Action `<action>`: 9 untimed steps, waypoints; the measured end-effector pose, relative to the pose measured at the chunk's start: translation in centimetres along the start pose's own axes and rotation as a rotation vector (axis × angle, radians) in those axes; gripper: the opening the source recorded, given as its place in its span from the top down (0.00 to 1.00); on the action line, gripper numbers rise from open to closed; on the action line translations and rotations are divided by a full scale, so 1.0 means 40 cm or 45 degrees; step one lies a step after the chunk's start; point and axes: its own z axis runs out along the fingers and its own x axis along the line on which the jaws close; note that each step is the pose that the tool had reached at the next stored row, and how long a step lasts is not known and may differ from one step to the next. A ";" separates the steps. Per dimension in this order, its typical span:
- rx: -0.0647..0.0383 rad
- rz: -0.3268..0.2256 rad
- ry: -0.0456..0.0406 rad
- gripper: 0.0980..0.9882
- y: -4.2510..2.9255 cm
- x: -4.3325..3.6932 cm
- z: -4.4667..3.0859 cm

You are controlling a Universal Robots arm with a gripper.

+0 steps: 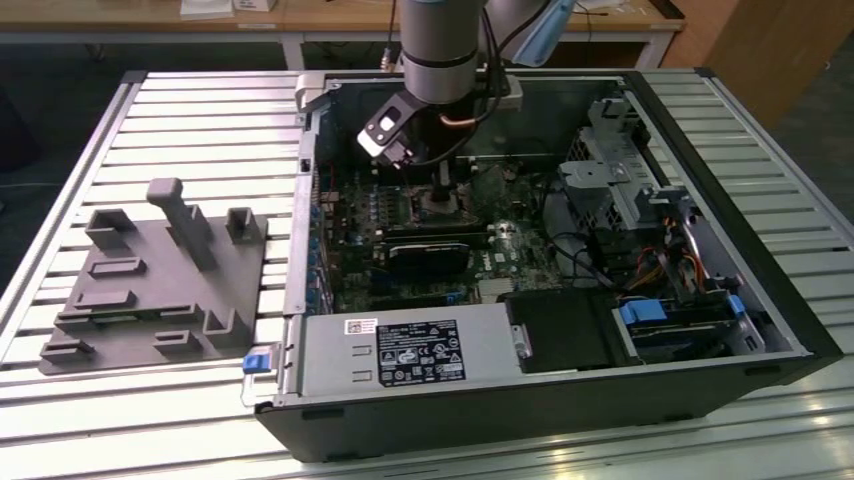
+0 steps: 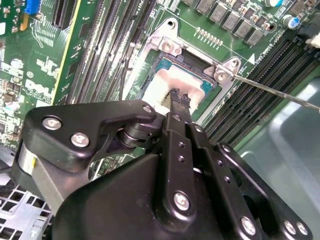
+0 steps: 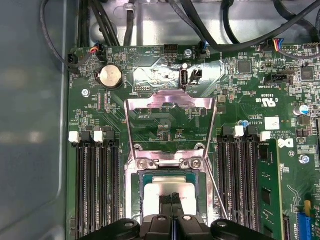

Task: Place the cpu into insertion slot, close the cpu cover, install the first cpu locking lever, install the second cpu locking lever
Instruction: 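Place the cpu into insertion slot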

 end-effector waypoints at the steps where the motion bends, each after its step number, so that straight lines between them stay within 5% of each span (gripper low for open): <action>1: 0.000 0.000 0.000 0.99 0.000 0.000 0.002; 9: 0.000 0.000 0.000 0.99 -0.001 0.000 0.012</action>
